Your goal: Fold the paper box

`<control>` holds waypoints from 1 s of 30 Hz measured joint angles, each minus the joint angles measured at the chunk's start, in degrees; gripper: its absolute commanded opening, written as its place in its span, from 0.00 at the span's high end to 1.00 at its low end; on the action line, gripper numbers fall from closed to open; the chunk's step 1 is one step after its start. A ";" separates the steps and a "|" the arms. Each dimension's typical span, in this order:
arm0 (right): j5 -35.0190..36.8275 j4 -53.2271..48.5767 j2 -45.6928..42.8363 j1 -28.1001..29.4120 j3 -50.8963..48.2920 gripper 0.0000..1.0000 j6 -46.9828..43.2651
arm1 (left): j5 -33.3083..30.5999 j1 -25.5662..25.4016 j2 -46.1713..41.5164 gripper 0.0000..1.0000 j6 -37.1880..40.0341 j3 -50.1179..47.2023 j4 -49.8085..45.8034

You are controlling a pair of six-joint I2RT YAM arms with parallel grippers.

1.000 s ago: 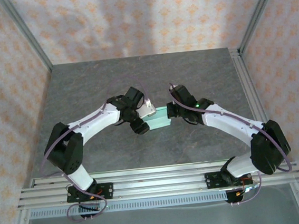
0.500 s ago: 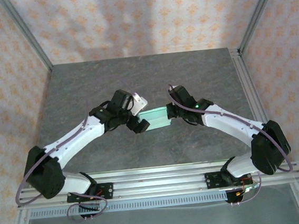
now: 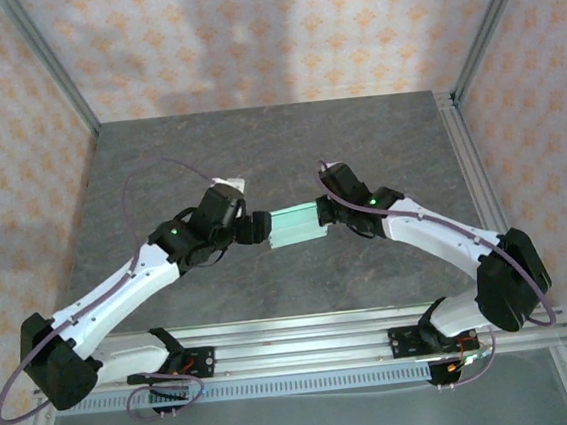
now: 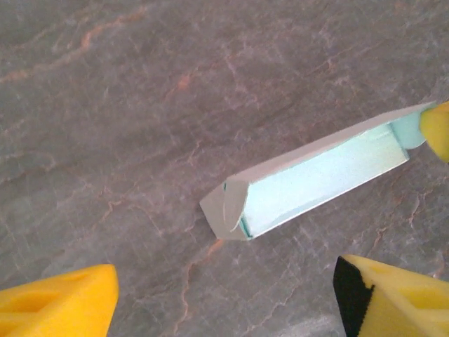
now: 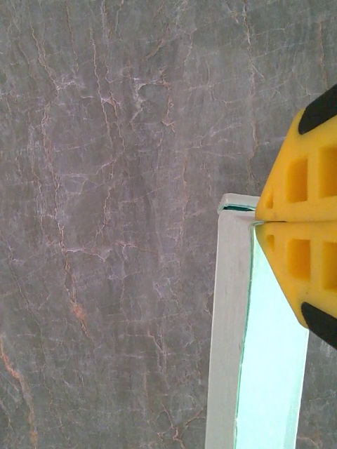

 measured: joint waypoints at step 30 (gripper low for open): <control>0.81 -1.46 2.54 0.72 2.64 0.99 0.04 | 0.39 0.02 22.16 0.74 -0.04 16.13 -12.74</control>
